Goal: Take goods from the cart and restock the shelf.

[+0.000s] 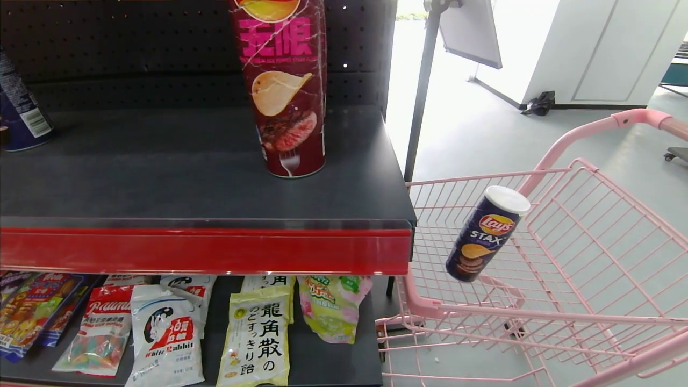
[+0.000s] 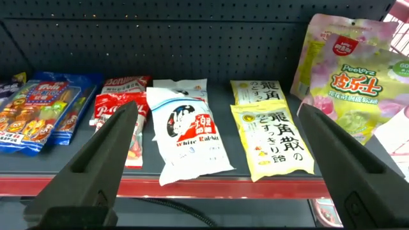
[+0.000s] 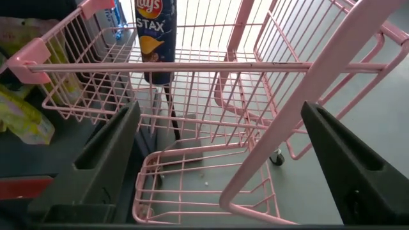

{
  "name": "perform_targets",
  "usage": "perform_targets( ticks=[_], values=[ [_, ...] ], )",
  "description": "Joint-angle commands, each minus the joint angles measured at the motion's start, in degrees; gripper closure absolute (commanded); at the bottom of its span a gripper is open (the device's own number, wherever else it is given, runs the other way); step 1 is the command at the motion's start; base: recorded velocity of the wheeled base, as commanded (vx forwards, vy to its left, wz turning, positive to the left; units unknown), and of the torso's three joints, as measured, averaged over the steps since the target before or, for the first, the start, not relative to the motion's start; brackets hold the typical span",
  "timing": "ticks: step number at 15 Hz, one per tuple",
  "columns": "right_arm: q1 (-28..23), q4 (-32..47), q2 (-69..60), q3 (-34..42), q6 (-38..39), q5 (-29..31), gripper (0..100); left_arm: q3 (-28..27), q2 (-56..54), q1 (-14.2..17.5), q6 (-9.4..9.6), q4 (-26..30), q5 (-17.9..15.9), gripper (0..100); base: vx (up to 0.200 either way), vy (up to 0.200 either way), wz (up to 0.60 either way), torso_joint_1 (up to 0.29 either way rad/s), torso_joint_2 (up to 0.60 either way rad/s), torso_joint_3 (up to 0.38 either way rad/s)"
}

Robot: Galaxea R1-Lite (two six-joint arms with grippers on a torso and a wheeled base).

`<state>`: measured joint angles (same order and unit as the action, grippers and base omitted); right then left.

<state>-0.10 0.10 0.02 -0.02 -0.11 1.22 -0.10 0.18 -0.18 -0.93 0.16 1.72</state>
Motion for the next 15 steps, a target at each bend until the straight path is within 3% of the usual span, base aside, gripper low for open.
perform_targets(
  ticks=[1, 7, 9, 10, 11, 15],
  values=[
    [0.01, -0.01, 0.06, 0.02, 0.02, 0.01, 0, 0.01, 0.08, 0.01, -0.04, 0.02, 0.04, 0, 0.000, 0.000, 0.00, 0.000, 0.00, 0.000],
    [0.10, -0.01, 0.06, 0.02, -0.59, -1.83, 0, 0.01, 0.08, 0.01, -0.04, 0.02, 0.04, 0, 0.000, 0.000, 0.00, 0.000, 0.00, 0.000],
    [-0.25, -0.01, 20.01, -23.09, -2.97, -5.35, 0, 0.01, 0.08, 0.01, -0.04, 0.02, 0.04, 0, 0.000, 0.000, 0.00, 0.000, 0.00, 0.000],
    [0.10, -0.71, 24.58, -27.75, -2.70, -5.35, 0, 0.01, 0.08, 0.01, -0.04, 0.02, 0.04, 0, 0.000, 0.000, 0.00, 0.000, 0.00, 0.000],
    [0.80, -1.42, 35.48, -37.15, 1.34, -5.61, 0, 0.01, 0.08, 0.01, -0.04, 0.02, 0.04, 0, 0.000, 0.000, 0.00, 0.000, 0.00, 0.000],
    [1.94, -10.38, 58.95, -53.41, 2.39, -9.48, 0, 0.01, 0.08, 0.01, -0.04, 0.02, 0.04, 0, 0.000, 0.000, 0.00, 0.000, 0.00, 0.000]
  ],
)
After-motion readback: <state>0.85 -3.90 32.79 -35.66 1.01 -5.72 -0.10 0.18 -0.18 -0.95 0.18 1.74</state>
